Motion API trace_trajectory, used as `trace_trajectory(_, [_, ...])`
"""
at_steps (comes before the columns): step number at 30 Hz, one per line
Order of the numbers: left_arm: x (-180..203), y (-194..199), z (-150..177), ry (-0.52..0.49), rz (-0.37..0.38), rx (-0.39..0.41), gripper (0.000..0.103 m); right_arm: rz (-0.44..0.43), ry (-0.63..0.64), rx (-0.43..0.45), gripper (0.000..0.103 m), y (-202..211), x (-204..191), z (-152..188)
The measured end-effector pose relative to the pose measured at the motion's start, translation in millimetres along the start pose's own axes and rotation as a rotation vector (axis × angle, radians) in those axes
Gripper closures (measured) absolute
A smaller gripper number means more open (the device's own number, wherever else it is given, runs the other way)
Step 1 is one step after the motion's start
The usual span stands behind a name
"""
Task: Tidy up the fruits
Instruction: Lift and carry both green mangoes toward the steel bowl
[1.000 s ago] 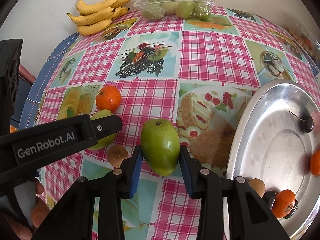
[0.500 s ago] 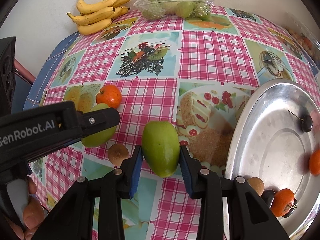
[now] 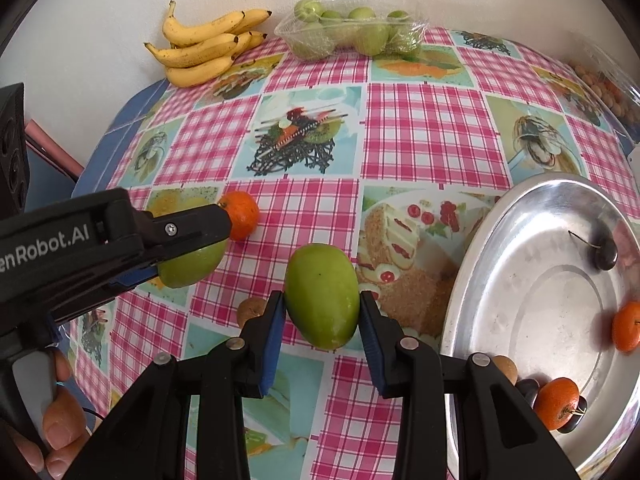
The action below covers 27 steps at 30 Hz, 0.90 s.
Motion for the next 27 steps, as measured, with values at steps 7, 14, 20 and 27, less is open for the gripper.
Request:
trace_trajectory(7, [4.0, 11.9, -1.8, -0.005, 0.009, 0.034, 0.055, -0.015, -0.016, 0.029, 0.065, 15.4, -0.1, -5.1])
trace_trajectory(14, [5.8, 12.7, -0.3, -0.003, 0.004, 0.038, 0.055, -0.018, -0.037, 0.028, 0.065, 19.2, 7.3, -5.9])
trace_trajectory(20, [16.4, 10.3, 3.7, -0.014, 0.012, 0.033, 0.055, -0.015, -0.068, 0.04, 0.065, 27.6, 20.2, -7.6])
trace_trajectory(27, [36.3, 7.9, 9.5, -0.06, 0.012, 0.025, 0.055, -0.008, -0.135, 0.072, 0.065, 45.9, 45.2, -8.6])
Point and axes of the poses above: each gripper's, at about its wrist camera, not at the fingertips, and y roughly against the way its jaws point, x to its right, z to its underside, the point moved 2 cm from there along -y, roughly the way its jaws point, and after that the axes turned 8 degrees about -y, right-handed, at the moved point
